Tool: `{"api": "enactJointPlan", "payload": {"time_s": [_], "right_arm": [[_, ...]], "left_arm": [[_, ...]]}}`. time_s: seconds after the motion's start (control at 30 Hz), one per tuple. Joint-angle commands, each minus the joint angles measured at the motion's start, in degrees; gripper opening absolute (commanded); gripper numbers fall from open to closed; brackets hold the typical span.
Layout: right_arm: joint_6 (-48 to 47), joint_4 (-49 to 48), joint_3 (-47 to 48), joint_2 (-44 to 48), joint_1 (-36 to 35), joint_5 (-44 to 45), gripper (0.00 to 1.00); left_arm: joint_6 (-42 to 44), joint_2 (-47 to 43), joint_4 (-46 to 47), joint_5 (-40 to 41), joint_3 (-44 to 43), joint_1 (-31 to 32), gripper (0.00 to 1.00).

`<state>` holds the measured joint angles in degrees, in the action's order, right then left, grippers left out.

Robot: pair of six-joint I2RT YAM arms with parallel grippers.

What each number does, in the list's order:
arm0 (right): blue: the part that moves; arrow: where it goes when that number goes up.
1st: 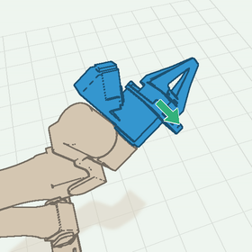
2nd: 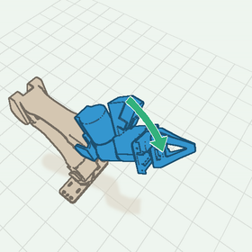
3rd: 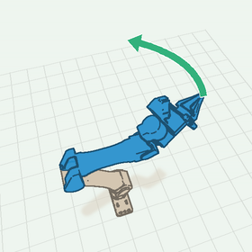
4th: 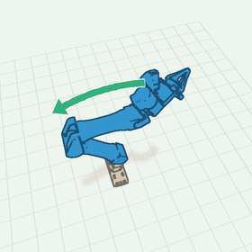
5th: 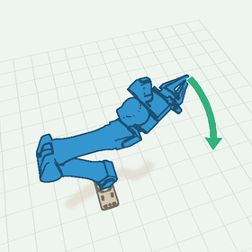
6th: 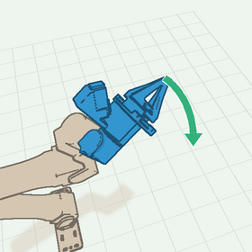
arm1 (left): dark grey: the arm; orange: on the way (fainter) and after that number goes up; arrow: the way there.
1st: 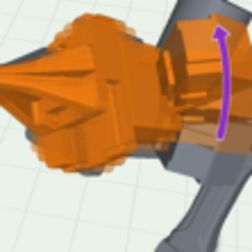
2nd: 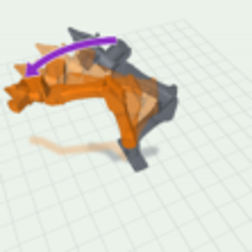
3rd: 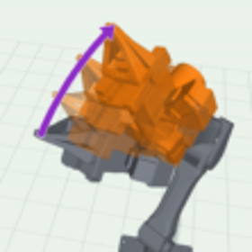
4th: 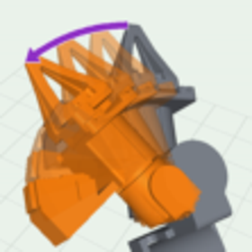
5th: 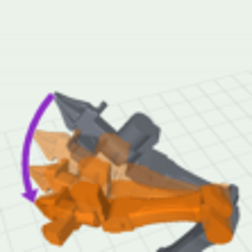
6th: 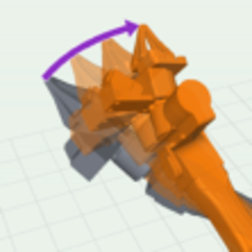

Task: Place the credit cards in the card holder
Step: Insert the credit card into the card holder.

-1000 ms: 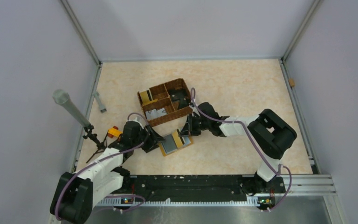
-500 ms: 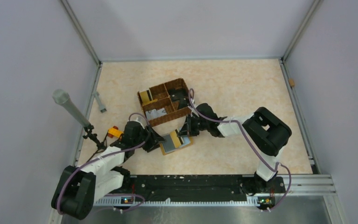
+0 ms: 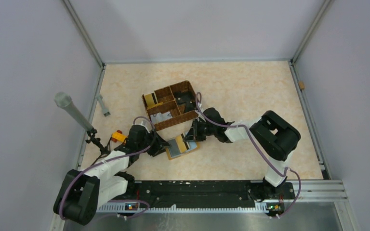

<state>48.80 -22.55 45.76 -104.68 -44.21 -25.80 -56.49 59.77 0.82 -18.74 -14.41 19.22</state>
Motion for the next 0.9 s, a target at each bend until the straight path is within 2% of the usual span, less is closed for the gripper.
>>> {"api": "enactJointPlan", "payload": {"time_s": [0.0, 0.2, 0.3, 0.53, 0.87], "right_arm": [[0.06, 1.74, -0.41, -1.47, -2.5, 1.33, 0.0], [-2.63, 7.98, 2.53, -1.53, -4.74, 5.36, 0.01], [-4.27, 11.86, 4.29, -1.15, -5.26, 7.56, 0.08], [-9.09, 20.69, 8.66, 3.51, -5.86, 12.11, 0.33], [-13.18, 25.98, 11.48, 6.5, -6.65, 14.43, 0.49]], "left_arm": [[1.38, 0.65, -0.47, 1.16, 1.01, 0.2, 0.46], [1.38, 1.04, -0.23, 0.91, 0.95, 0.2, 0.45], [1.47, 0.97, -0.21, 0.81, 0.75, 0.19, 0.45], [2.1, 0.62, -0.56, 1.16, 0.29, 0.17, 0.45], [2.7, 0.61, -2.16, 1.45, -0.19, 0.19, 0.45]]}}
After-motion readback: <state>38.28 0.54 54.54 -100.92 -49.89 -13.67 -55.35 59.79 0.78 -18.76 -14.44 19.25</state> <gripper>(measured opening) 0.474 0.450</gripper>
